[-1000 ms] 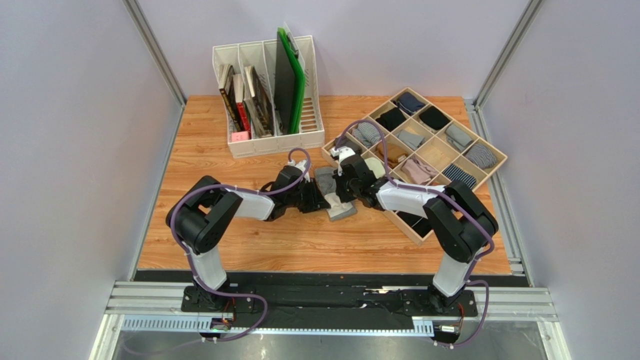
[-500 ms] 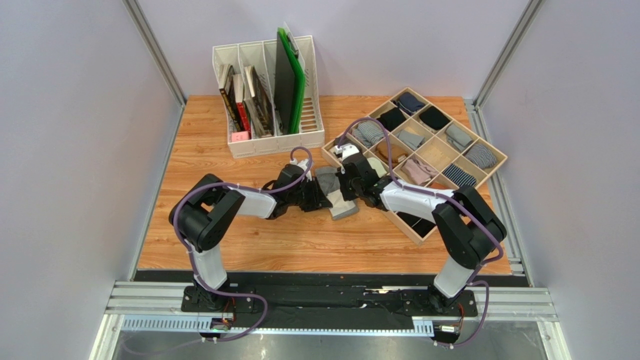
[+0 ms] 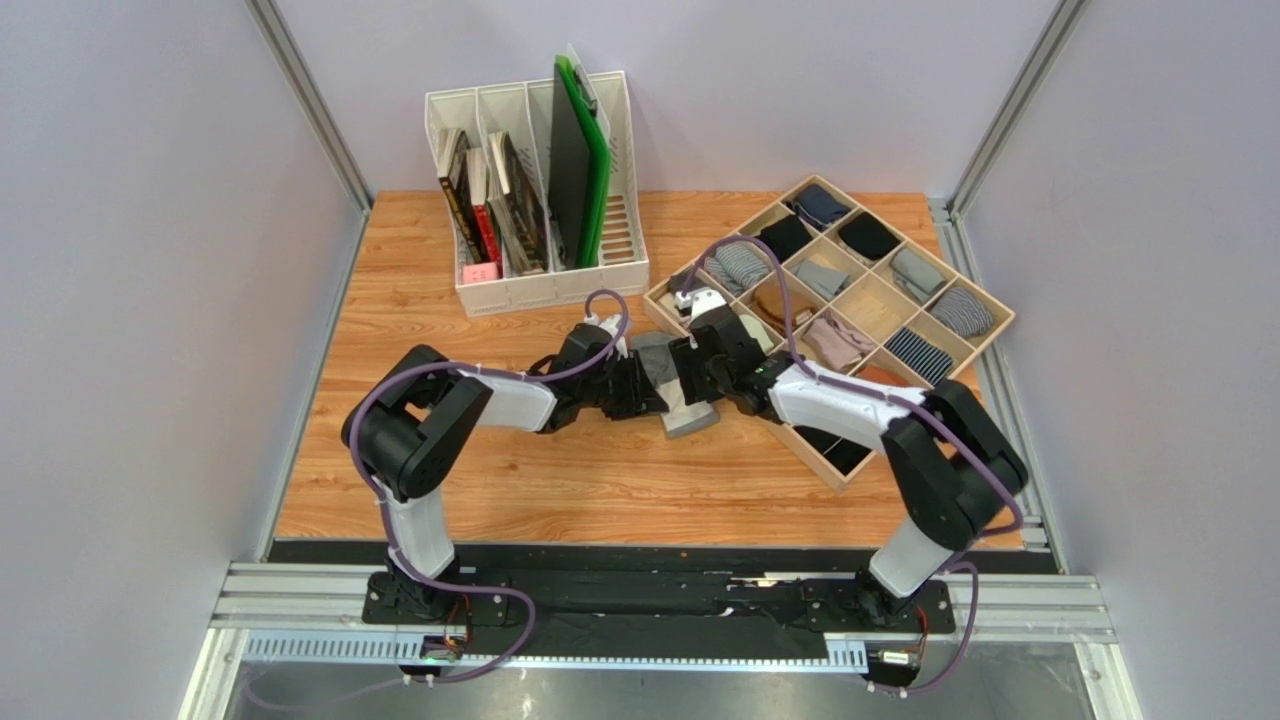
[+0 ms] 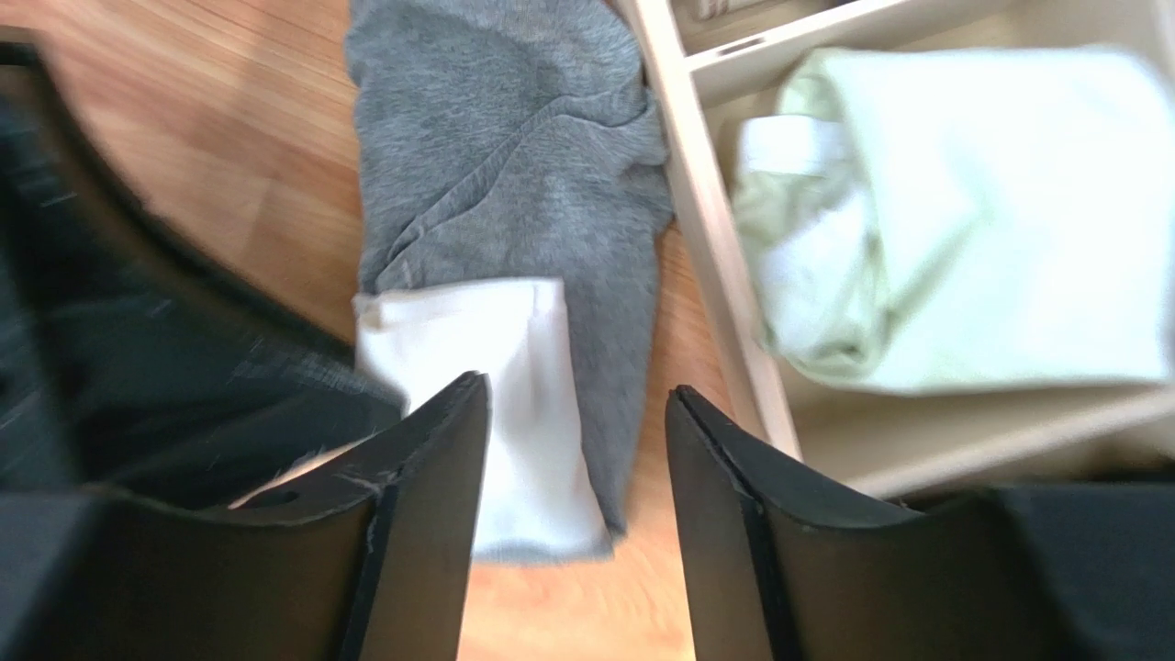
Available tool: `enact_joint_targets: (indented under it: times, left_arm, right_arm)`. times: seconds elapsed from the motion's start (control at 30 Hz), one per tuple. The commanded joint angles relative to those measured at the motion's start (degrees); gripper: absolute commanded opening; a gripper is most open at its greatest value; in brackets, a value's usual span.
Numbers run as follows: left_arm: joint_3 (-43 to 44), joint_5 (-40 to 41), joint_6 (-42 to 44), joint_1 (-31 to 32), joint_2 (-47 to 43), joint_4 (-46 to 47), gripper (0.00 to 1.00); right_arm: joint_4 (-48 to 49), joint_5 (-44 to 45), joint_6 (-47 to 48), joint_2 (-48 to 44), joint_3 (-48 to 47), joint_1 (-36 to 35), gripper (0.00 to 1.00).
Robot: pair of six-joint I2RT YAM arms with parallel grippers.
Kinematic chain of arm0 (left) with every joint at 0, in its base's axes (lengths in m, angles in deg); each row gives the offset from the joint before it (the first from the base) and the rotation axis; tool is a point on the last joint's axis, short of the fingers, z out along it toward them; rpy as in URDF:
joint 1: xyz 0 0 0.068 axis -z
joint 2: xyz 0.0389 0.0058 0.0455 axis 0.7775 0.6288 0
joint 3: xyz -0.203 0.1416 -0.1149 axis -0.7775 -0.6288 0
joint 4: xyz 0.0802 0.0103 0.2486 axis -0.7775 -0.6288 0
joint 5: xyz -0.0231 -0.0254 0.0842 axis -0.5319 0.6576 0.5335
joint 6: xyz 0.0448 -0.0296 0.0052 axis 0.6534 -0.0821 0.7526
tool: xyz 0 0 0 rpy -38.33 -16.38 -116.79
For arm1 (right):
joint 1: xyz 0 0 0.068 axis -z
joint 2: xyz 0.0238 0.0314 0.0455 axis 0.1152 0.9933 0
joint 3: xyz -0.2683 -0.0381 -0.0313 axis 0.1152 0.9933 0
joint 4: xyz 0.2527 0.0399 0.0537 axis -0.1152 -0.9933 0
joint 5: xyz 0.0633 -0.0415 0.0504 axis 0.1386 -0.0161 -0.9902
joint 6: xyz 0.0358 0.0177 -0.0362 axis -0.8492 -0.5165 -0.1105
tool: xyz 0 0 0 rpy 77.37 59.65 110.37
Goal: Roll the underwear
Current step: Roll the underwear to the center of the board.
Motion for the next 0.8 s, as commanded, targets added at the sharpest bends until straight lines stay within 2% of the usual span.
enact_joint_targets:
  times: [0.0, 0.07, 0.17, 0.3, 0.53, 0.77]
  left_arm:
    - [1.5, 2.6, 3.4, 0.0, 1.6, -5.9, 0.28]
    - [2.5, 2.3, 4.6, -0.1, 2.1, -7.0, 0.28]
    - [3.5, 1.4, 6.3, -1.1, 2.8, -8.7, 0.28]
    - [4.0, -1.1, 8.5, -3.6, 3.3, -10.1, 0.28]
    - [5.6, -4.9, 14.2, -5.5, 3.6, -13.7, 0.29]
    - [7.0, -8.0, 16.2, -5.6, 5.7, -14.4, 0.29]
  right_arm:
    - [-1.0, 2.4, 2.3, -11.4, 2.1, -2.3, 0.54]
    - [0.3, 1.7, 5.8, -16.5, 6.8, -3.9, 0.54]
    - [3.2, -4.0, 8.6, -21.9, 13.3, -7.2, 0.53]
    - [5.8, -7.7, 10.1, -24.6, 17.5, -10.1, 0.51]
    - [10.7, -0.1, 16.2, -17.8, 16.8, -17.1, 0.49]
    - [16.9, 12.6, 24.8, -8.4, 15.1, -24.6, 0.47]
